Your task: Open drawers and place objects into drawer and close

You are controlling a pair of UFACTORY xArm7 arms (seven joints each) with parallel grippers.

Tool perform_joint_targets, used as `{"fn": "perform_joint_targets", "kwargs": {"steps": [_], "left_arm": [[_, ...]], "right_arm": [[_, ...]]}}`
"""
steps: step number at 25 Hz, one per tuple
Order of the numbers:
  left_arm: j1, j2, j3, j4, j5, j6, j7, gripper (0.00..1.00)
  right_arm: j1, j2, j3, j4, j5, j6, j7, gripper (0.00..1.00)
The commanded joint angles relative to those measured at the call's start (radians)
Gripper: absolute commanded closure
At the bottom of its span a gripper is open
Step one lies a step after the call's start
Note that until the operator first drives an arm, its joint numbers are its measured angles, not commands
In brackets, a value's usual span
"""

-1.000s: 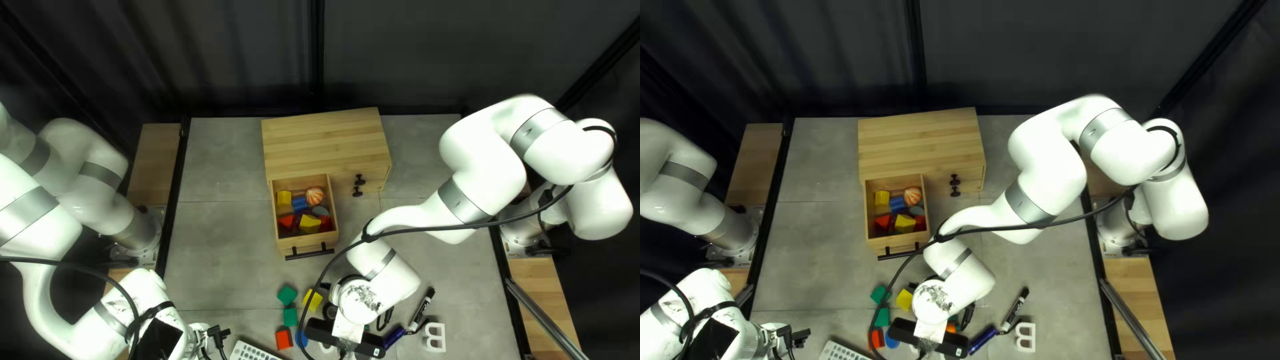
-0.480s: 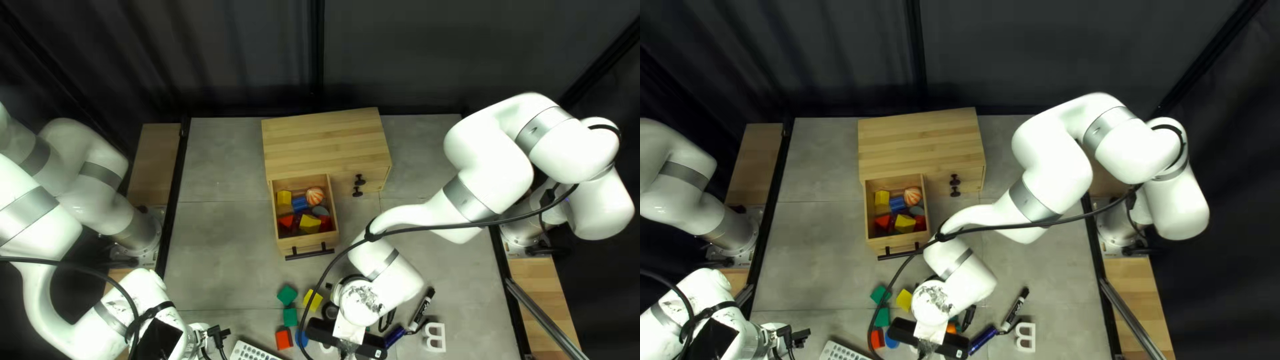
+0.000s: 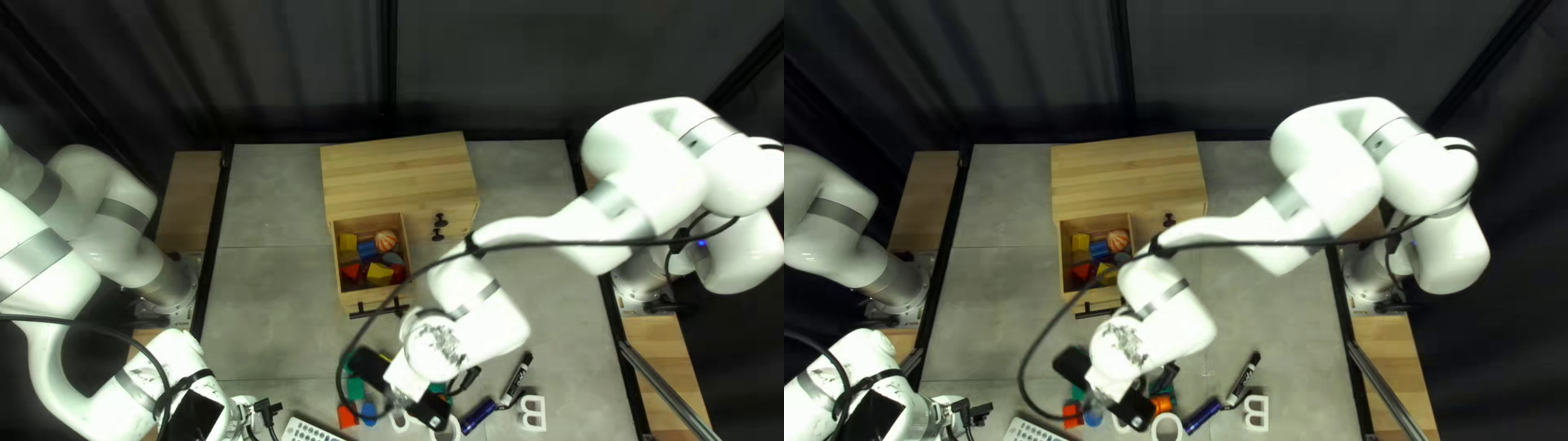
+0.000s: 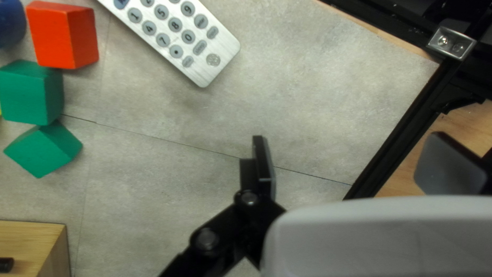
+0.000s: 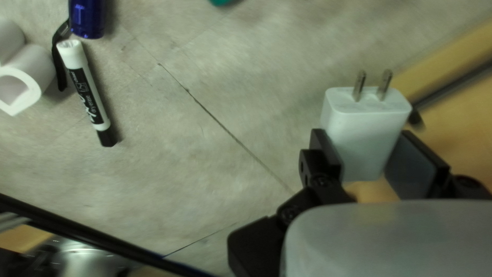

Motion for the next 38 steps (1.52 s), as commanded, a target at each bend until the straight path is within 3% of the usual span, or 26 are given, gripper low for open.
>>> {"fn": "perform_joint_targets", "kwargs": {"steps": [1, 5, 10, 11, 12, 13, 19, 28, 33, 38], "left_arm": [[0.000, 0.000, 0.000, 0.000, 0.000, 0.000, 0.000, 0.00], [0.000, 0.000, 0.000, 0.000, 0.000, 0.000, 0.000, 0.00], [0.000, 0.000, 0.000, 0.000, 0.000, 0.000, 0.000, 0.00], [0.000, 0.000, 0.000, 0.000, 0.000, 0.000, 0.000, 0.00], [0.000, 0.000, 0.000, 0.000, 0.000, 0.000, 0.000, 0.00], [0.000, 0.000, 0.000, 0.000, 0.000, 0.000, 0.000, 0.00], [0.000, 0.000, 0.000, 0.000, 0.000, 0.000, 0.000, 0.00], [0.000, 0.000, 0.000, 0.000, 0.000, 0.000, 0.000, 0.00], [0.000, 0.000, 0.000, 0.000, 0.000, 0.000, 0.000, 0.00], [0.000, 0.000, 0.000, 0.000, 0.000, 0.000, 0.000, 0.00]], "right_arm": [[-0.046, -0.050, -0.051, -0.065, -0.032, -0.097, 0.089, 1.00], [-0.086, -0.056, -0.093, -0.102, -0.063, -0.199, 0.143, 1.00], [-0.107, 0.011, -0.125, -0.043, -0.089, -0.256, 0.173, 0.95], [-0.107, 0.024, -0.129, -0.032, -0.093, -0.261, 0.178, 0.27], [-0.108, 0.041, -0.133, -0.018, -0.098, -0.269, 0.180, 0.03], [-0.108, 0.055, -0.136, -0.007, -0.100, -0.276, 0.187, 0.00], [-0.098, 0.027, -0.134, -0.046, -0.100, -0.286, 0.243, 0.00], [0.013, -0.017, -0.056, -0.029, -0.018, -0.083, 0.386, 0.00], [0.084, -0.005, -0.015, -0.079, 0.028, -0.118, 0.574, 0.00], [0.093, -0.035, -0.004, -0.161, 0.105, -0.176, 0.724, 0.00]]}}
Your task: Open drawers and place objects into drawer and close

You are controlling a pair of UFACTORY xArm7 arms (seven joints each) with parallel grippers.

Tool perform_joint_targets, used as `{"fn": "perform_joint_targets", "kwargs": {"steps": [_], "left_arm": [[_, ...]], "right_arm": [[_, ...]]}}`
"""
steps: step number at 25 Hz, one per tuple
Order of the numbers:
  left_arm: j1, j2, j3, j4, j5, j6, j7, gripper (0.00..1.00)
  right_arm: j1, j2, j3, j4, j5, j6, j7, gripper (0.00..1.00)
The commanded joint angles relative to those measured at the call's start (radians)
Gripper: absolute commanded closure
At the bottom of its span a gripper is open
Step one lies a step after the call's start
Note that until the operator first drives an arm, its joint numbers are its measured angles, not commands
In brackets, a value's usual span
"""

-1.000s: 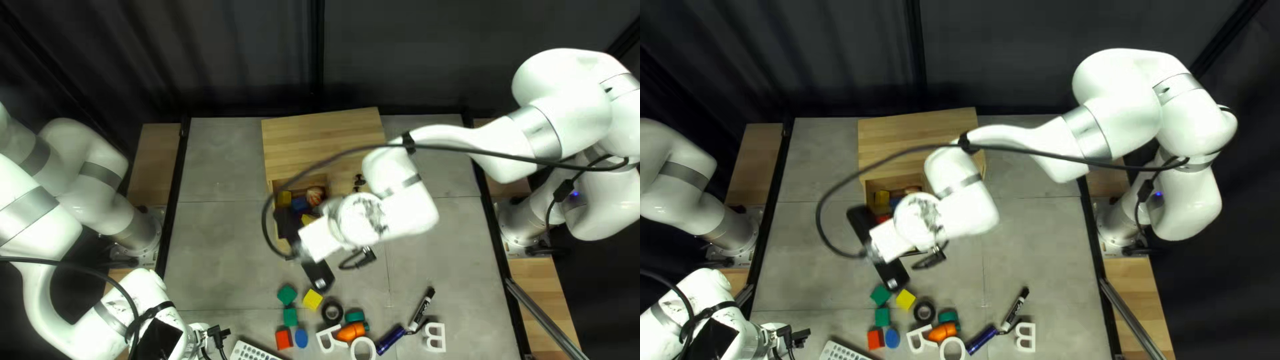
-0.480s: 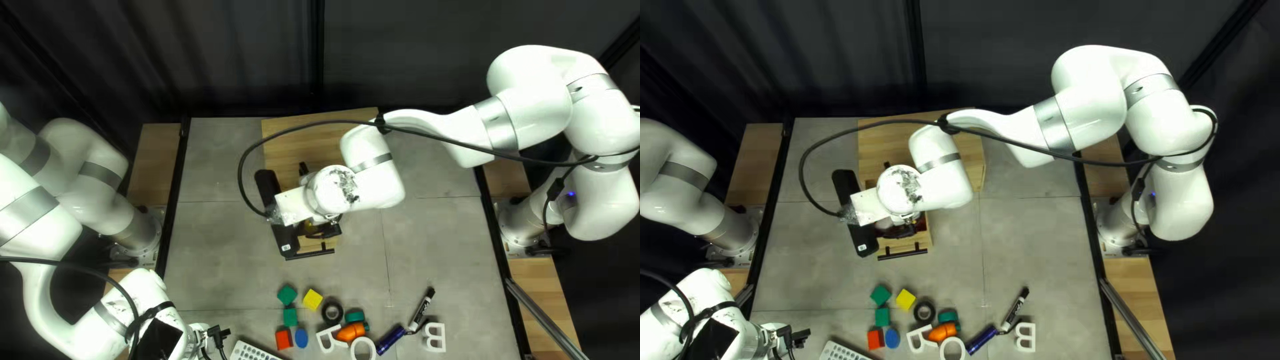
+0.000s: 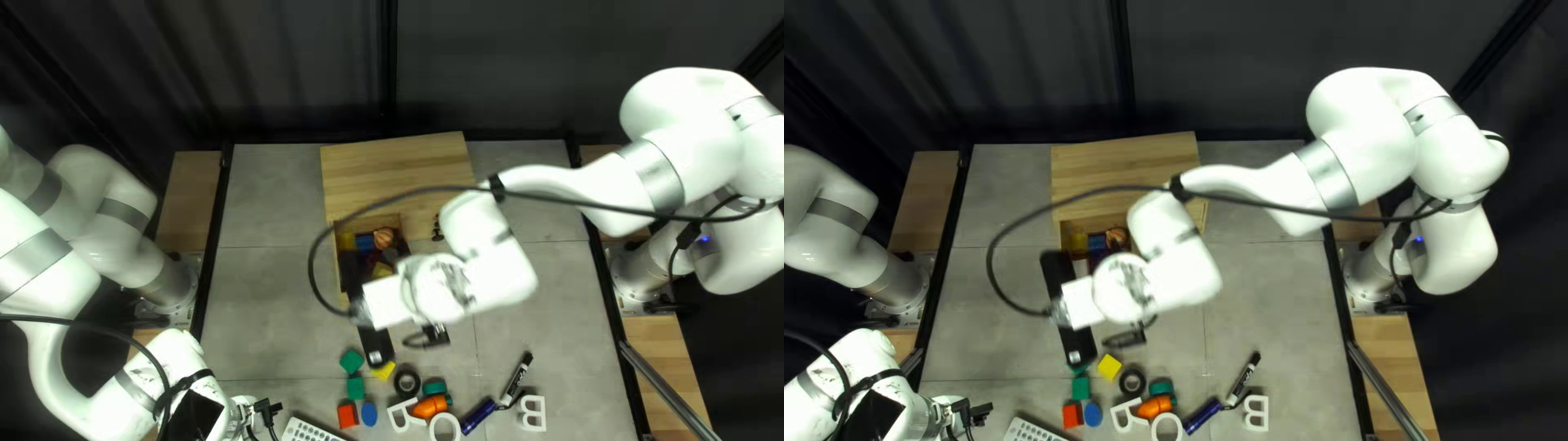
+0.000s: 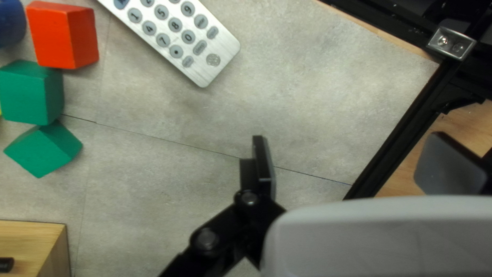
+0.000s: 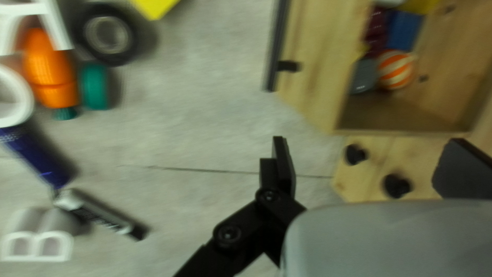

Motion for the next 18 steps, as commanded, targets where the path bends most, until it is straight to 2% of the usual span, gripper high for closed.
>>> {"fn": "perform_joint_targets", "kwargs": {"steps": [1, 9, 15, 18], "left_arm": [[0.000, 0.000, 0.000, 0.000, 0.000, 0.000, 0.000, 0.00], [0.000, 0.000, 0.000, 0.000, 0.000, 0.000, 0.000, 0.00], [0.000, 0.000, 0.000, 0.000, 0.000, 0.000, 0.000, 0.00], [0.000, 0.000, 0.000, 0.000, 0.000, 0.000, 0.000, 0.00]], "right_arm": [[0.012, -0.029, 0.010, -0.071, 0.067, -0.051, 0.132, 0.00], [0.035, 0.022, 0.000, -0.060, 0.063, -0.088, 0.274, 0.00], [-0.006, -0.096, -0.021, -0.245, 0.078, -0.240, 0.309, 0.00], [-0.014, -0.078, -0.036, -0.243, 0.082, -0.269, 0.355, 0.00]]}}
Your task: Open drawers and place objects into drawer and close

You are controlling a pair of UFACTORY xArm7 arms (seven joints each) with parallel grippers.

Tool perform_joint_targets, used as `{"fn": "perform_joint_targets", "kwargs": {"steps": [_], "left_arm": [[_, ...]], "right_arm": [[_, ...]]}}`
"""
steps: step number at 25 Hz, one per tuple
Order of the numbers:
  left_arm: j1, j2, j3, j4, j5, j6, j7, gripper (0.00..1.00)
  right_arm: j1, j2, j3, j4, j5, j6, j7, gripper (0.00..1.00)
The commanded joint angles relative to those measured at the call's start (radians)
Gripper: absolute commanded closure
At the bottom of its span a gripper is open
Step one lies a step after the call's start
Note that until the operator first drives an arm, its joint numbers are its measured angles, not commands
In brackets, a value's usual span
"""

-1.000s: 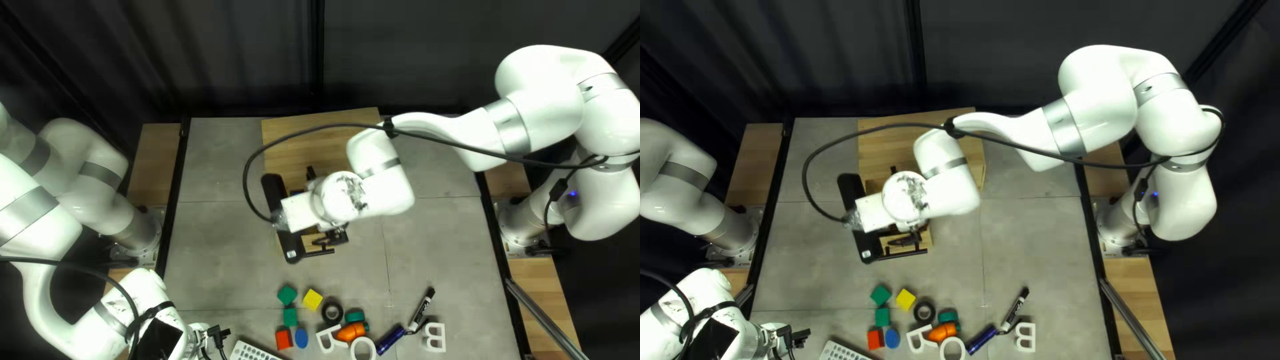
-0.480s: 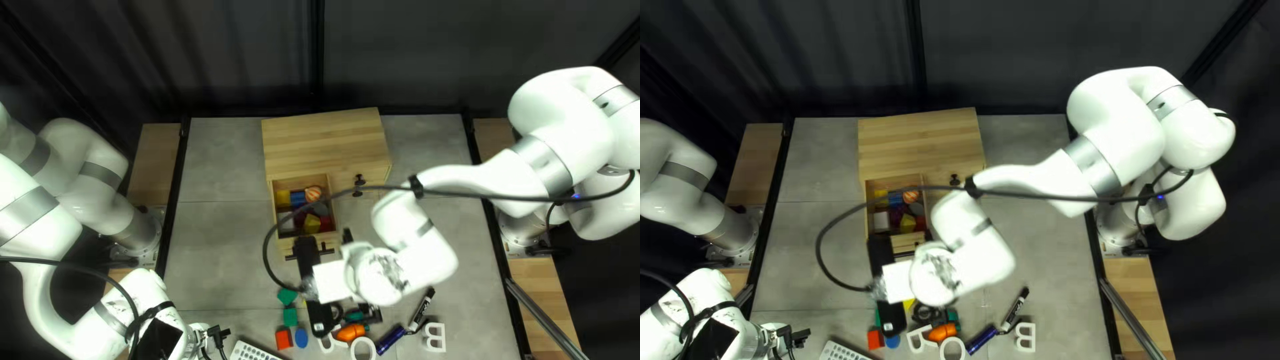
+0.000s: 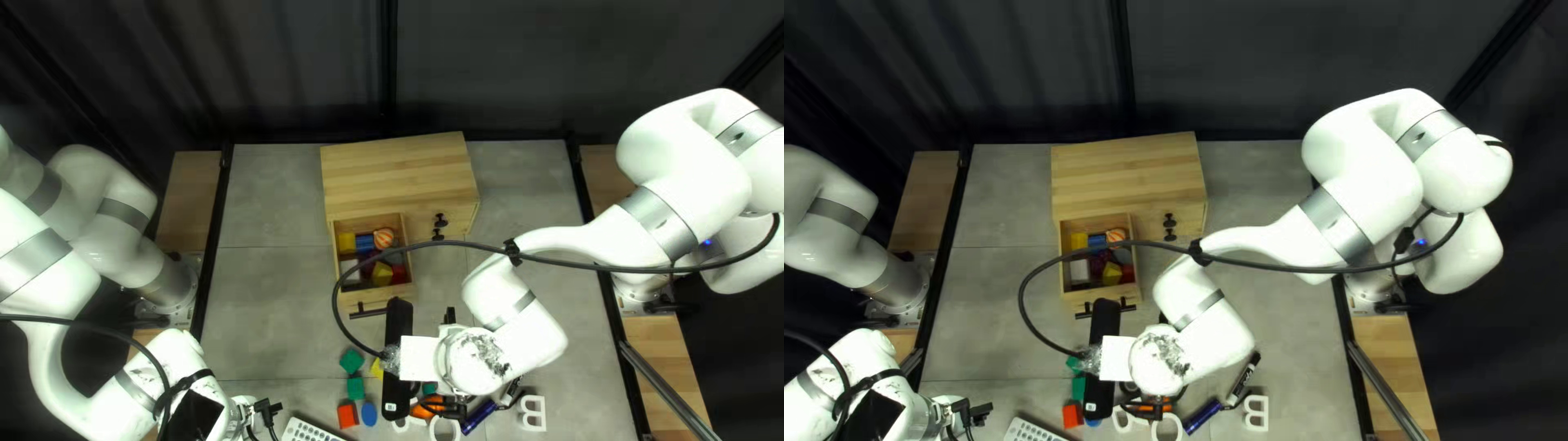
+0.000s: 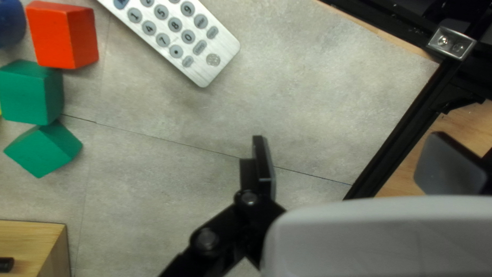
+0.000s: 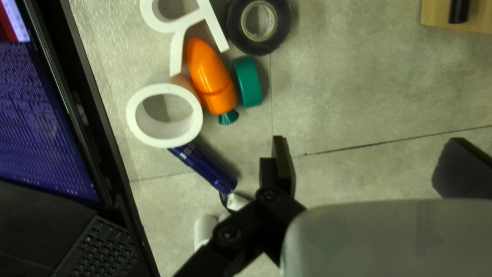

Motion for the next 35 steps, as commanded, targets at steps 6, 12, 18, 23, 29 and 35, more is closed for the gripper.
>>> {"fn": "perform_joint_targets", "kwargs": {"steps": [6, 12, 18, 23, 29, 35], "left_arm": [[0.000, 0.000, 0.000, 0.000, 0.000, 0.000, 0.000, 0.00], [0.000, 0.000, 0.000, 0.000, 0.000, 0.000, 0.000, 0.00], [0.000, 0.000, 0.000, 0.000, 0.000, 0.000, 0.000, 0.00], [0.000, 0.000, 0.000, 0.000, 0.000, 0.000, 0.000, 0.00], [0.000, 0.000, 0.000, 0.000, 0.000, 0.000, 0.000, 0.00], [0.000, 0.000, 0.000, 0.000, 0.000, 0.000, 0.000, 0.00]], "right_arm": [[-0.010, 0.005, -0.034, -0.008, -0.005, -0.044, 0.145, 0.00], [0.055, 0.132, -0.063, 0.101, -0.074, -0.042, 0.349, 0.00], [0.094, 0.188, -0.100, 0.115, -0.148, -0.106, 0.495, 0.00], [0.099, 0.242, -0.119, 0.159, -0.178, -0.128, 0.515, 0.00], [0.097, 0.322, -0.124, 0.253, -0.177, -0.111, 0.489, 0.00], [0.104, 0.381, -0.131, 0.300, -0.181, -0.126, 0.506, 0.00]]}}
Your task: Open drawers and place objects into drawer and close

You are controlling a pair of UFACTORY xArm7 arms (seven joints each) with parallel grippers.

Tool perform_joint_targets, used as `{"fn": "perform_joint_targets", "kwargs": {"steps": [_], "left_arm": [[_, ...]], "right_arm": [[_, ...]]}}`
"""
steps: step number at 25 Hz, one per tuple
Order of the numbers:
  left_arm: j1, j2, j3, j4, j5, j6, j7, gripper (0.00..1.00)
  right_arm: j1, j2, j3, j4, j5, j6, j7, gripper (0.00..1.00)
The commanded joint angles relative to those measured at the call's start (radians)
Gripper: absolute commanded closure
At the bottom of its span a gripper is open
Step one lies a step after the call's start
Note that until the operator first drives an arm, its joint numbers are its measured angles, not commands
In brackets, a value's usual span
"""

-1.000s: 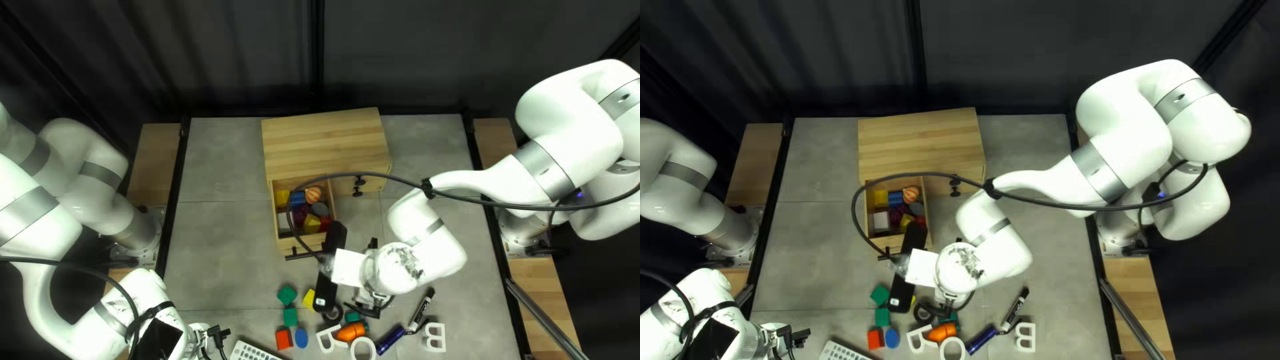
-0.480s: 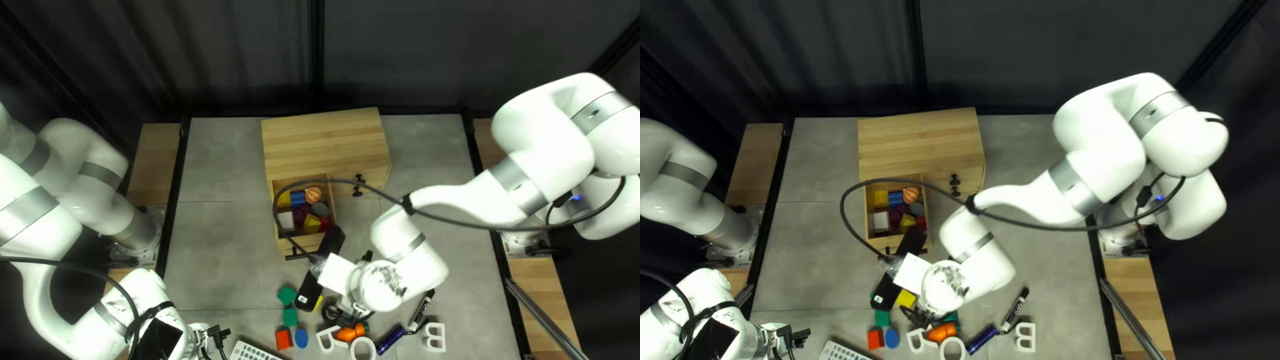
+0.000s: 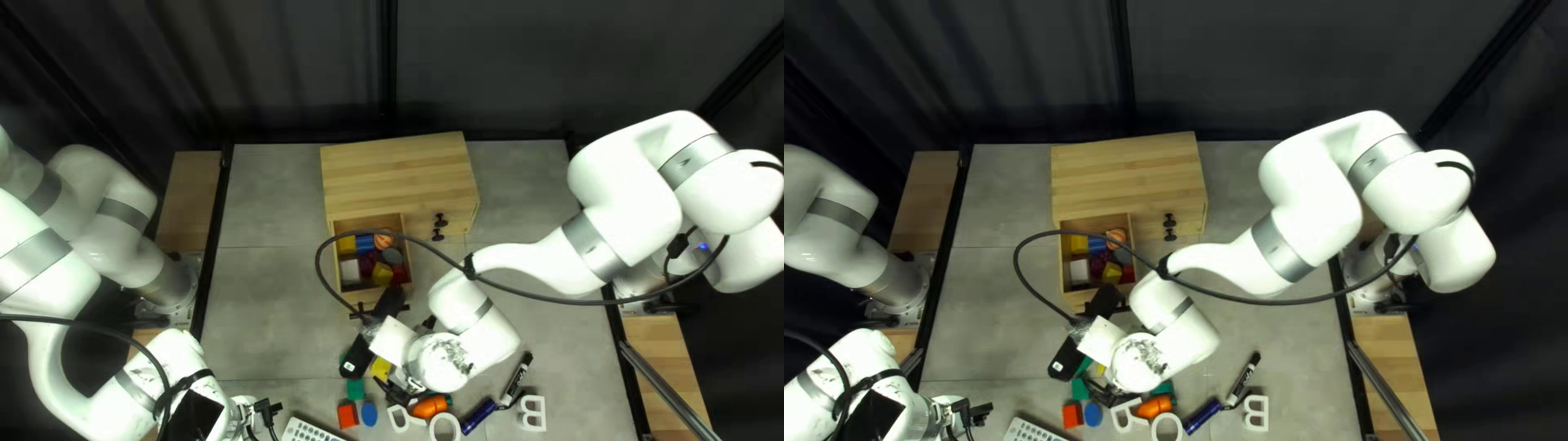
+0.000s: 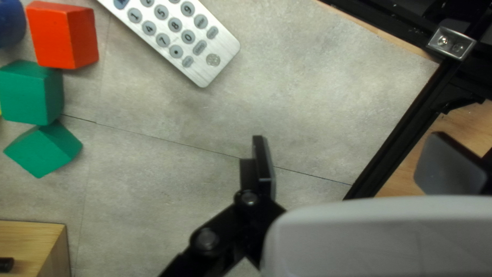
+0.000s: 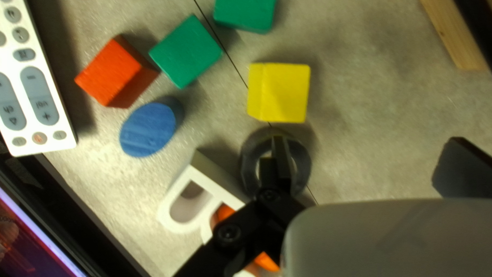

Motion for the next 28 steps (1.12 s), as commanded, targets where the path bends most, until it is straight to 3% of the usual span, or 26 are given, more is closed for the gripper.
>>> {"fn": "perform_joint_targets", "kwargs": {"steps": [1, 19, 21, 26, 27, 28], "left_arm": [[0.000, 0.000, 0.000, 0.000, 0.000, 0.000, 0.000, 0.00], [0.000, 0.000, 0.000, 0.000, 0.000, 0.000, 0.000, 0.00], [0.000, 0.000, 0.000, 0.000, 0.000, 0.000, 0.000, 0.00], [0.000, 0.000, 0.000, 0.000, 0.000, 0.000, 0.000, 0.00], [0.000, 0.000, 0.000, 0.000, 0.000, 0.000, 0.000, 0.00], [0.000, 0.000, 0.000, 0.000, 0.000, 0.000, 0.000, 0.00]], "right_arm": [[0.002, 0.028, -0.004, 0.015, -0.004, -0.020, 0.008, 0.00], [-0.005, 0.081, -0.006, 0.021, -0.020, -0.089, -0.010, 0.00], [-0.006, 0.085, -0.005, 0.023, -0.020, -0.092, -0.013, 0.03], [-0.013, 0.096, -0.003, 0.024, -0.019, -0.098, -0.028, 0.43], [-0.016, 0.099, -0.002, 0.021, -0.019, -0.103, -0.032, 0.88], [-0.017, 0.101, -0.001, 0.023, -0.018, -0.105, -0.035, 0.95]]}}
